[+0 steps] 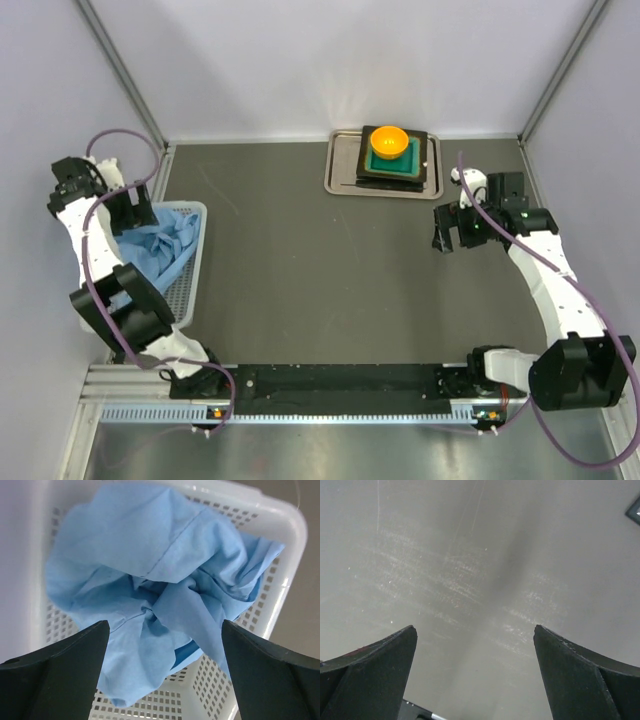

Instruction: Pin the brooch onto the clothing

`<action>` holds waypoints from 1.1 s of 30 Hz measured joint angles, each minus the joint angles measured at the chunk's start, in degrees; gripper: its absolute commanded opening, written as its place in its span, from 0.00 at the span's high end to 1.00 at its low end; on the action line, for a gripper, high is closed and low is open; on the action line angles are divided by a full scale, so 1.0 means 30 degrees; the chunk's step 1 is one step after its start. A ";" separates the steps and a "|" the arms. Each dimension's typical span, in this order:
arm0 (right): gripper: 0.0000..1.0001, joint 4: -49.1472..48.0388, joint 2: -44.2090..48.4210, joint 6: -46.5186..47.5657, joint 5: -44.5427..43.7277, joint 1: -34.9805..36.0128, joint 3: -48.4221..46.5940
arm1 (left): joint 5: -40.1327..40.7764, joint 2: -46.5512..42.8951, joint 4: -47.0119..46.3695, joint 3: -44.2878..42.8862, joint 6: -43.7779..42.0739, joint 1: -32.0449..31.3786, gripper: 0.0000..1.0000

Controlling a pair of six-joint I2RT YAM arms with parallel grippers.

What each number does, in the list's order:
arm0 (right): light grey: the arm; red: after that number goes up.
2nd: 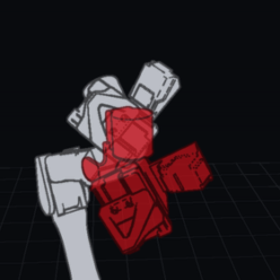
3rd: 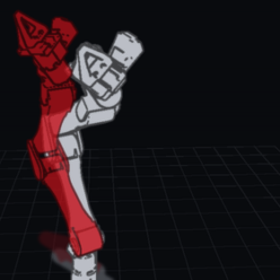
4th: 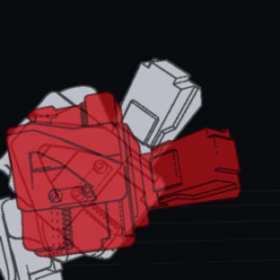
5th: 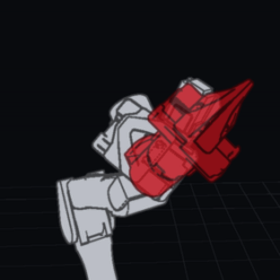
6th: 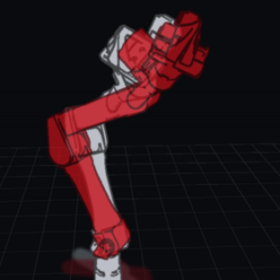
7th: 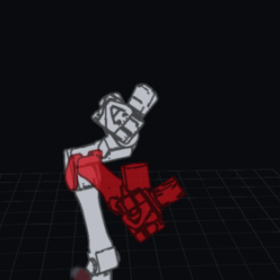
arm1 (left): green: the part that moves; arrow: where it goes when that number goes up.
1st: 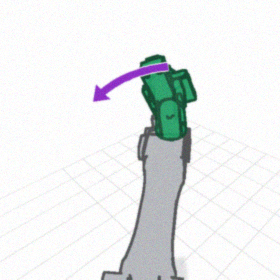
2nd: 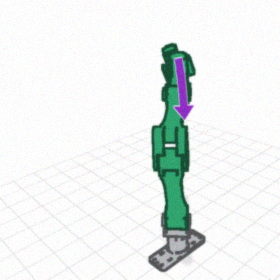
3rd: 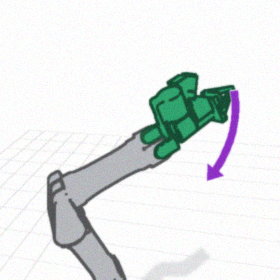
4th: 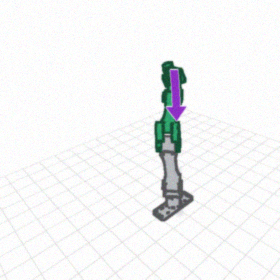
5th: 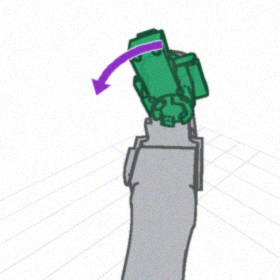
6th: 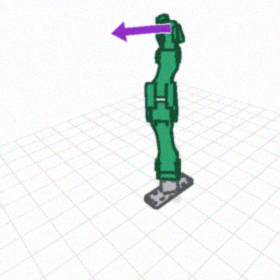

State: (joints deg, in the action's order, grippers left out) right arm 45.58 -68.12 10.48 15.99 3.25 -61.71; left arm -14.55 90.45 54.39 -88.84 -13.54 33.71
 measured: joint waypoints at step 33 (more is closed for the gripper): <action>0.01 0.1676 -0.1494 0.0474 0.2178 0.0000 -0.1749 | -0.4328 0.0852 0.0765 -0.8065 -0.0423 -0.1224 1.00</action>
State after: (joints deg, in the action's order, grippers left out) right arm 50.61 -72.60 11.90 22.52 3.25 -66.96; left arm -27.53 93.01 56.69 -113.03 -14.81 30.04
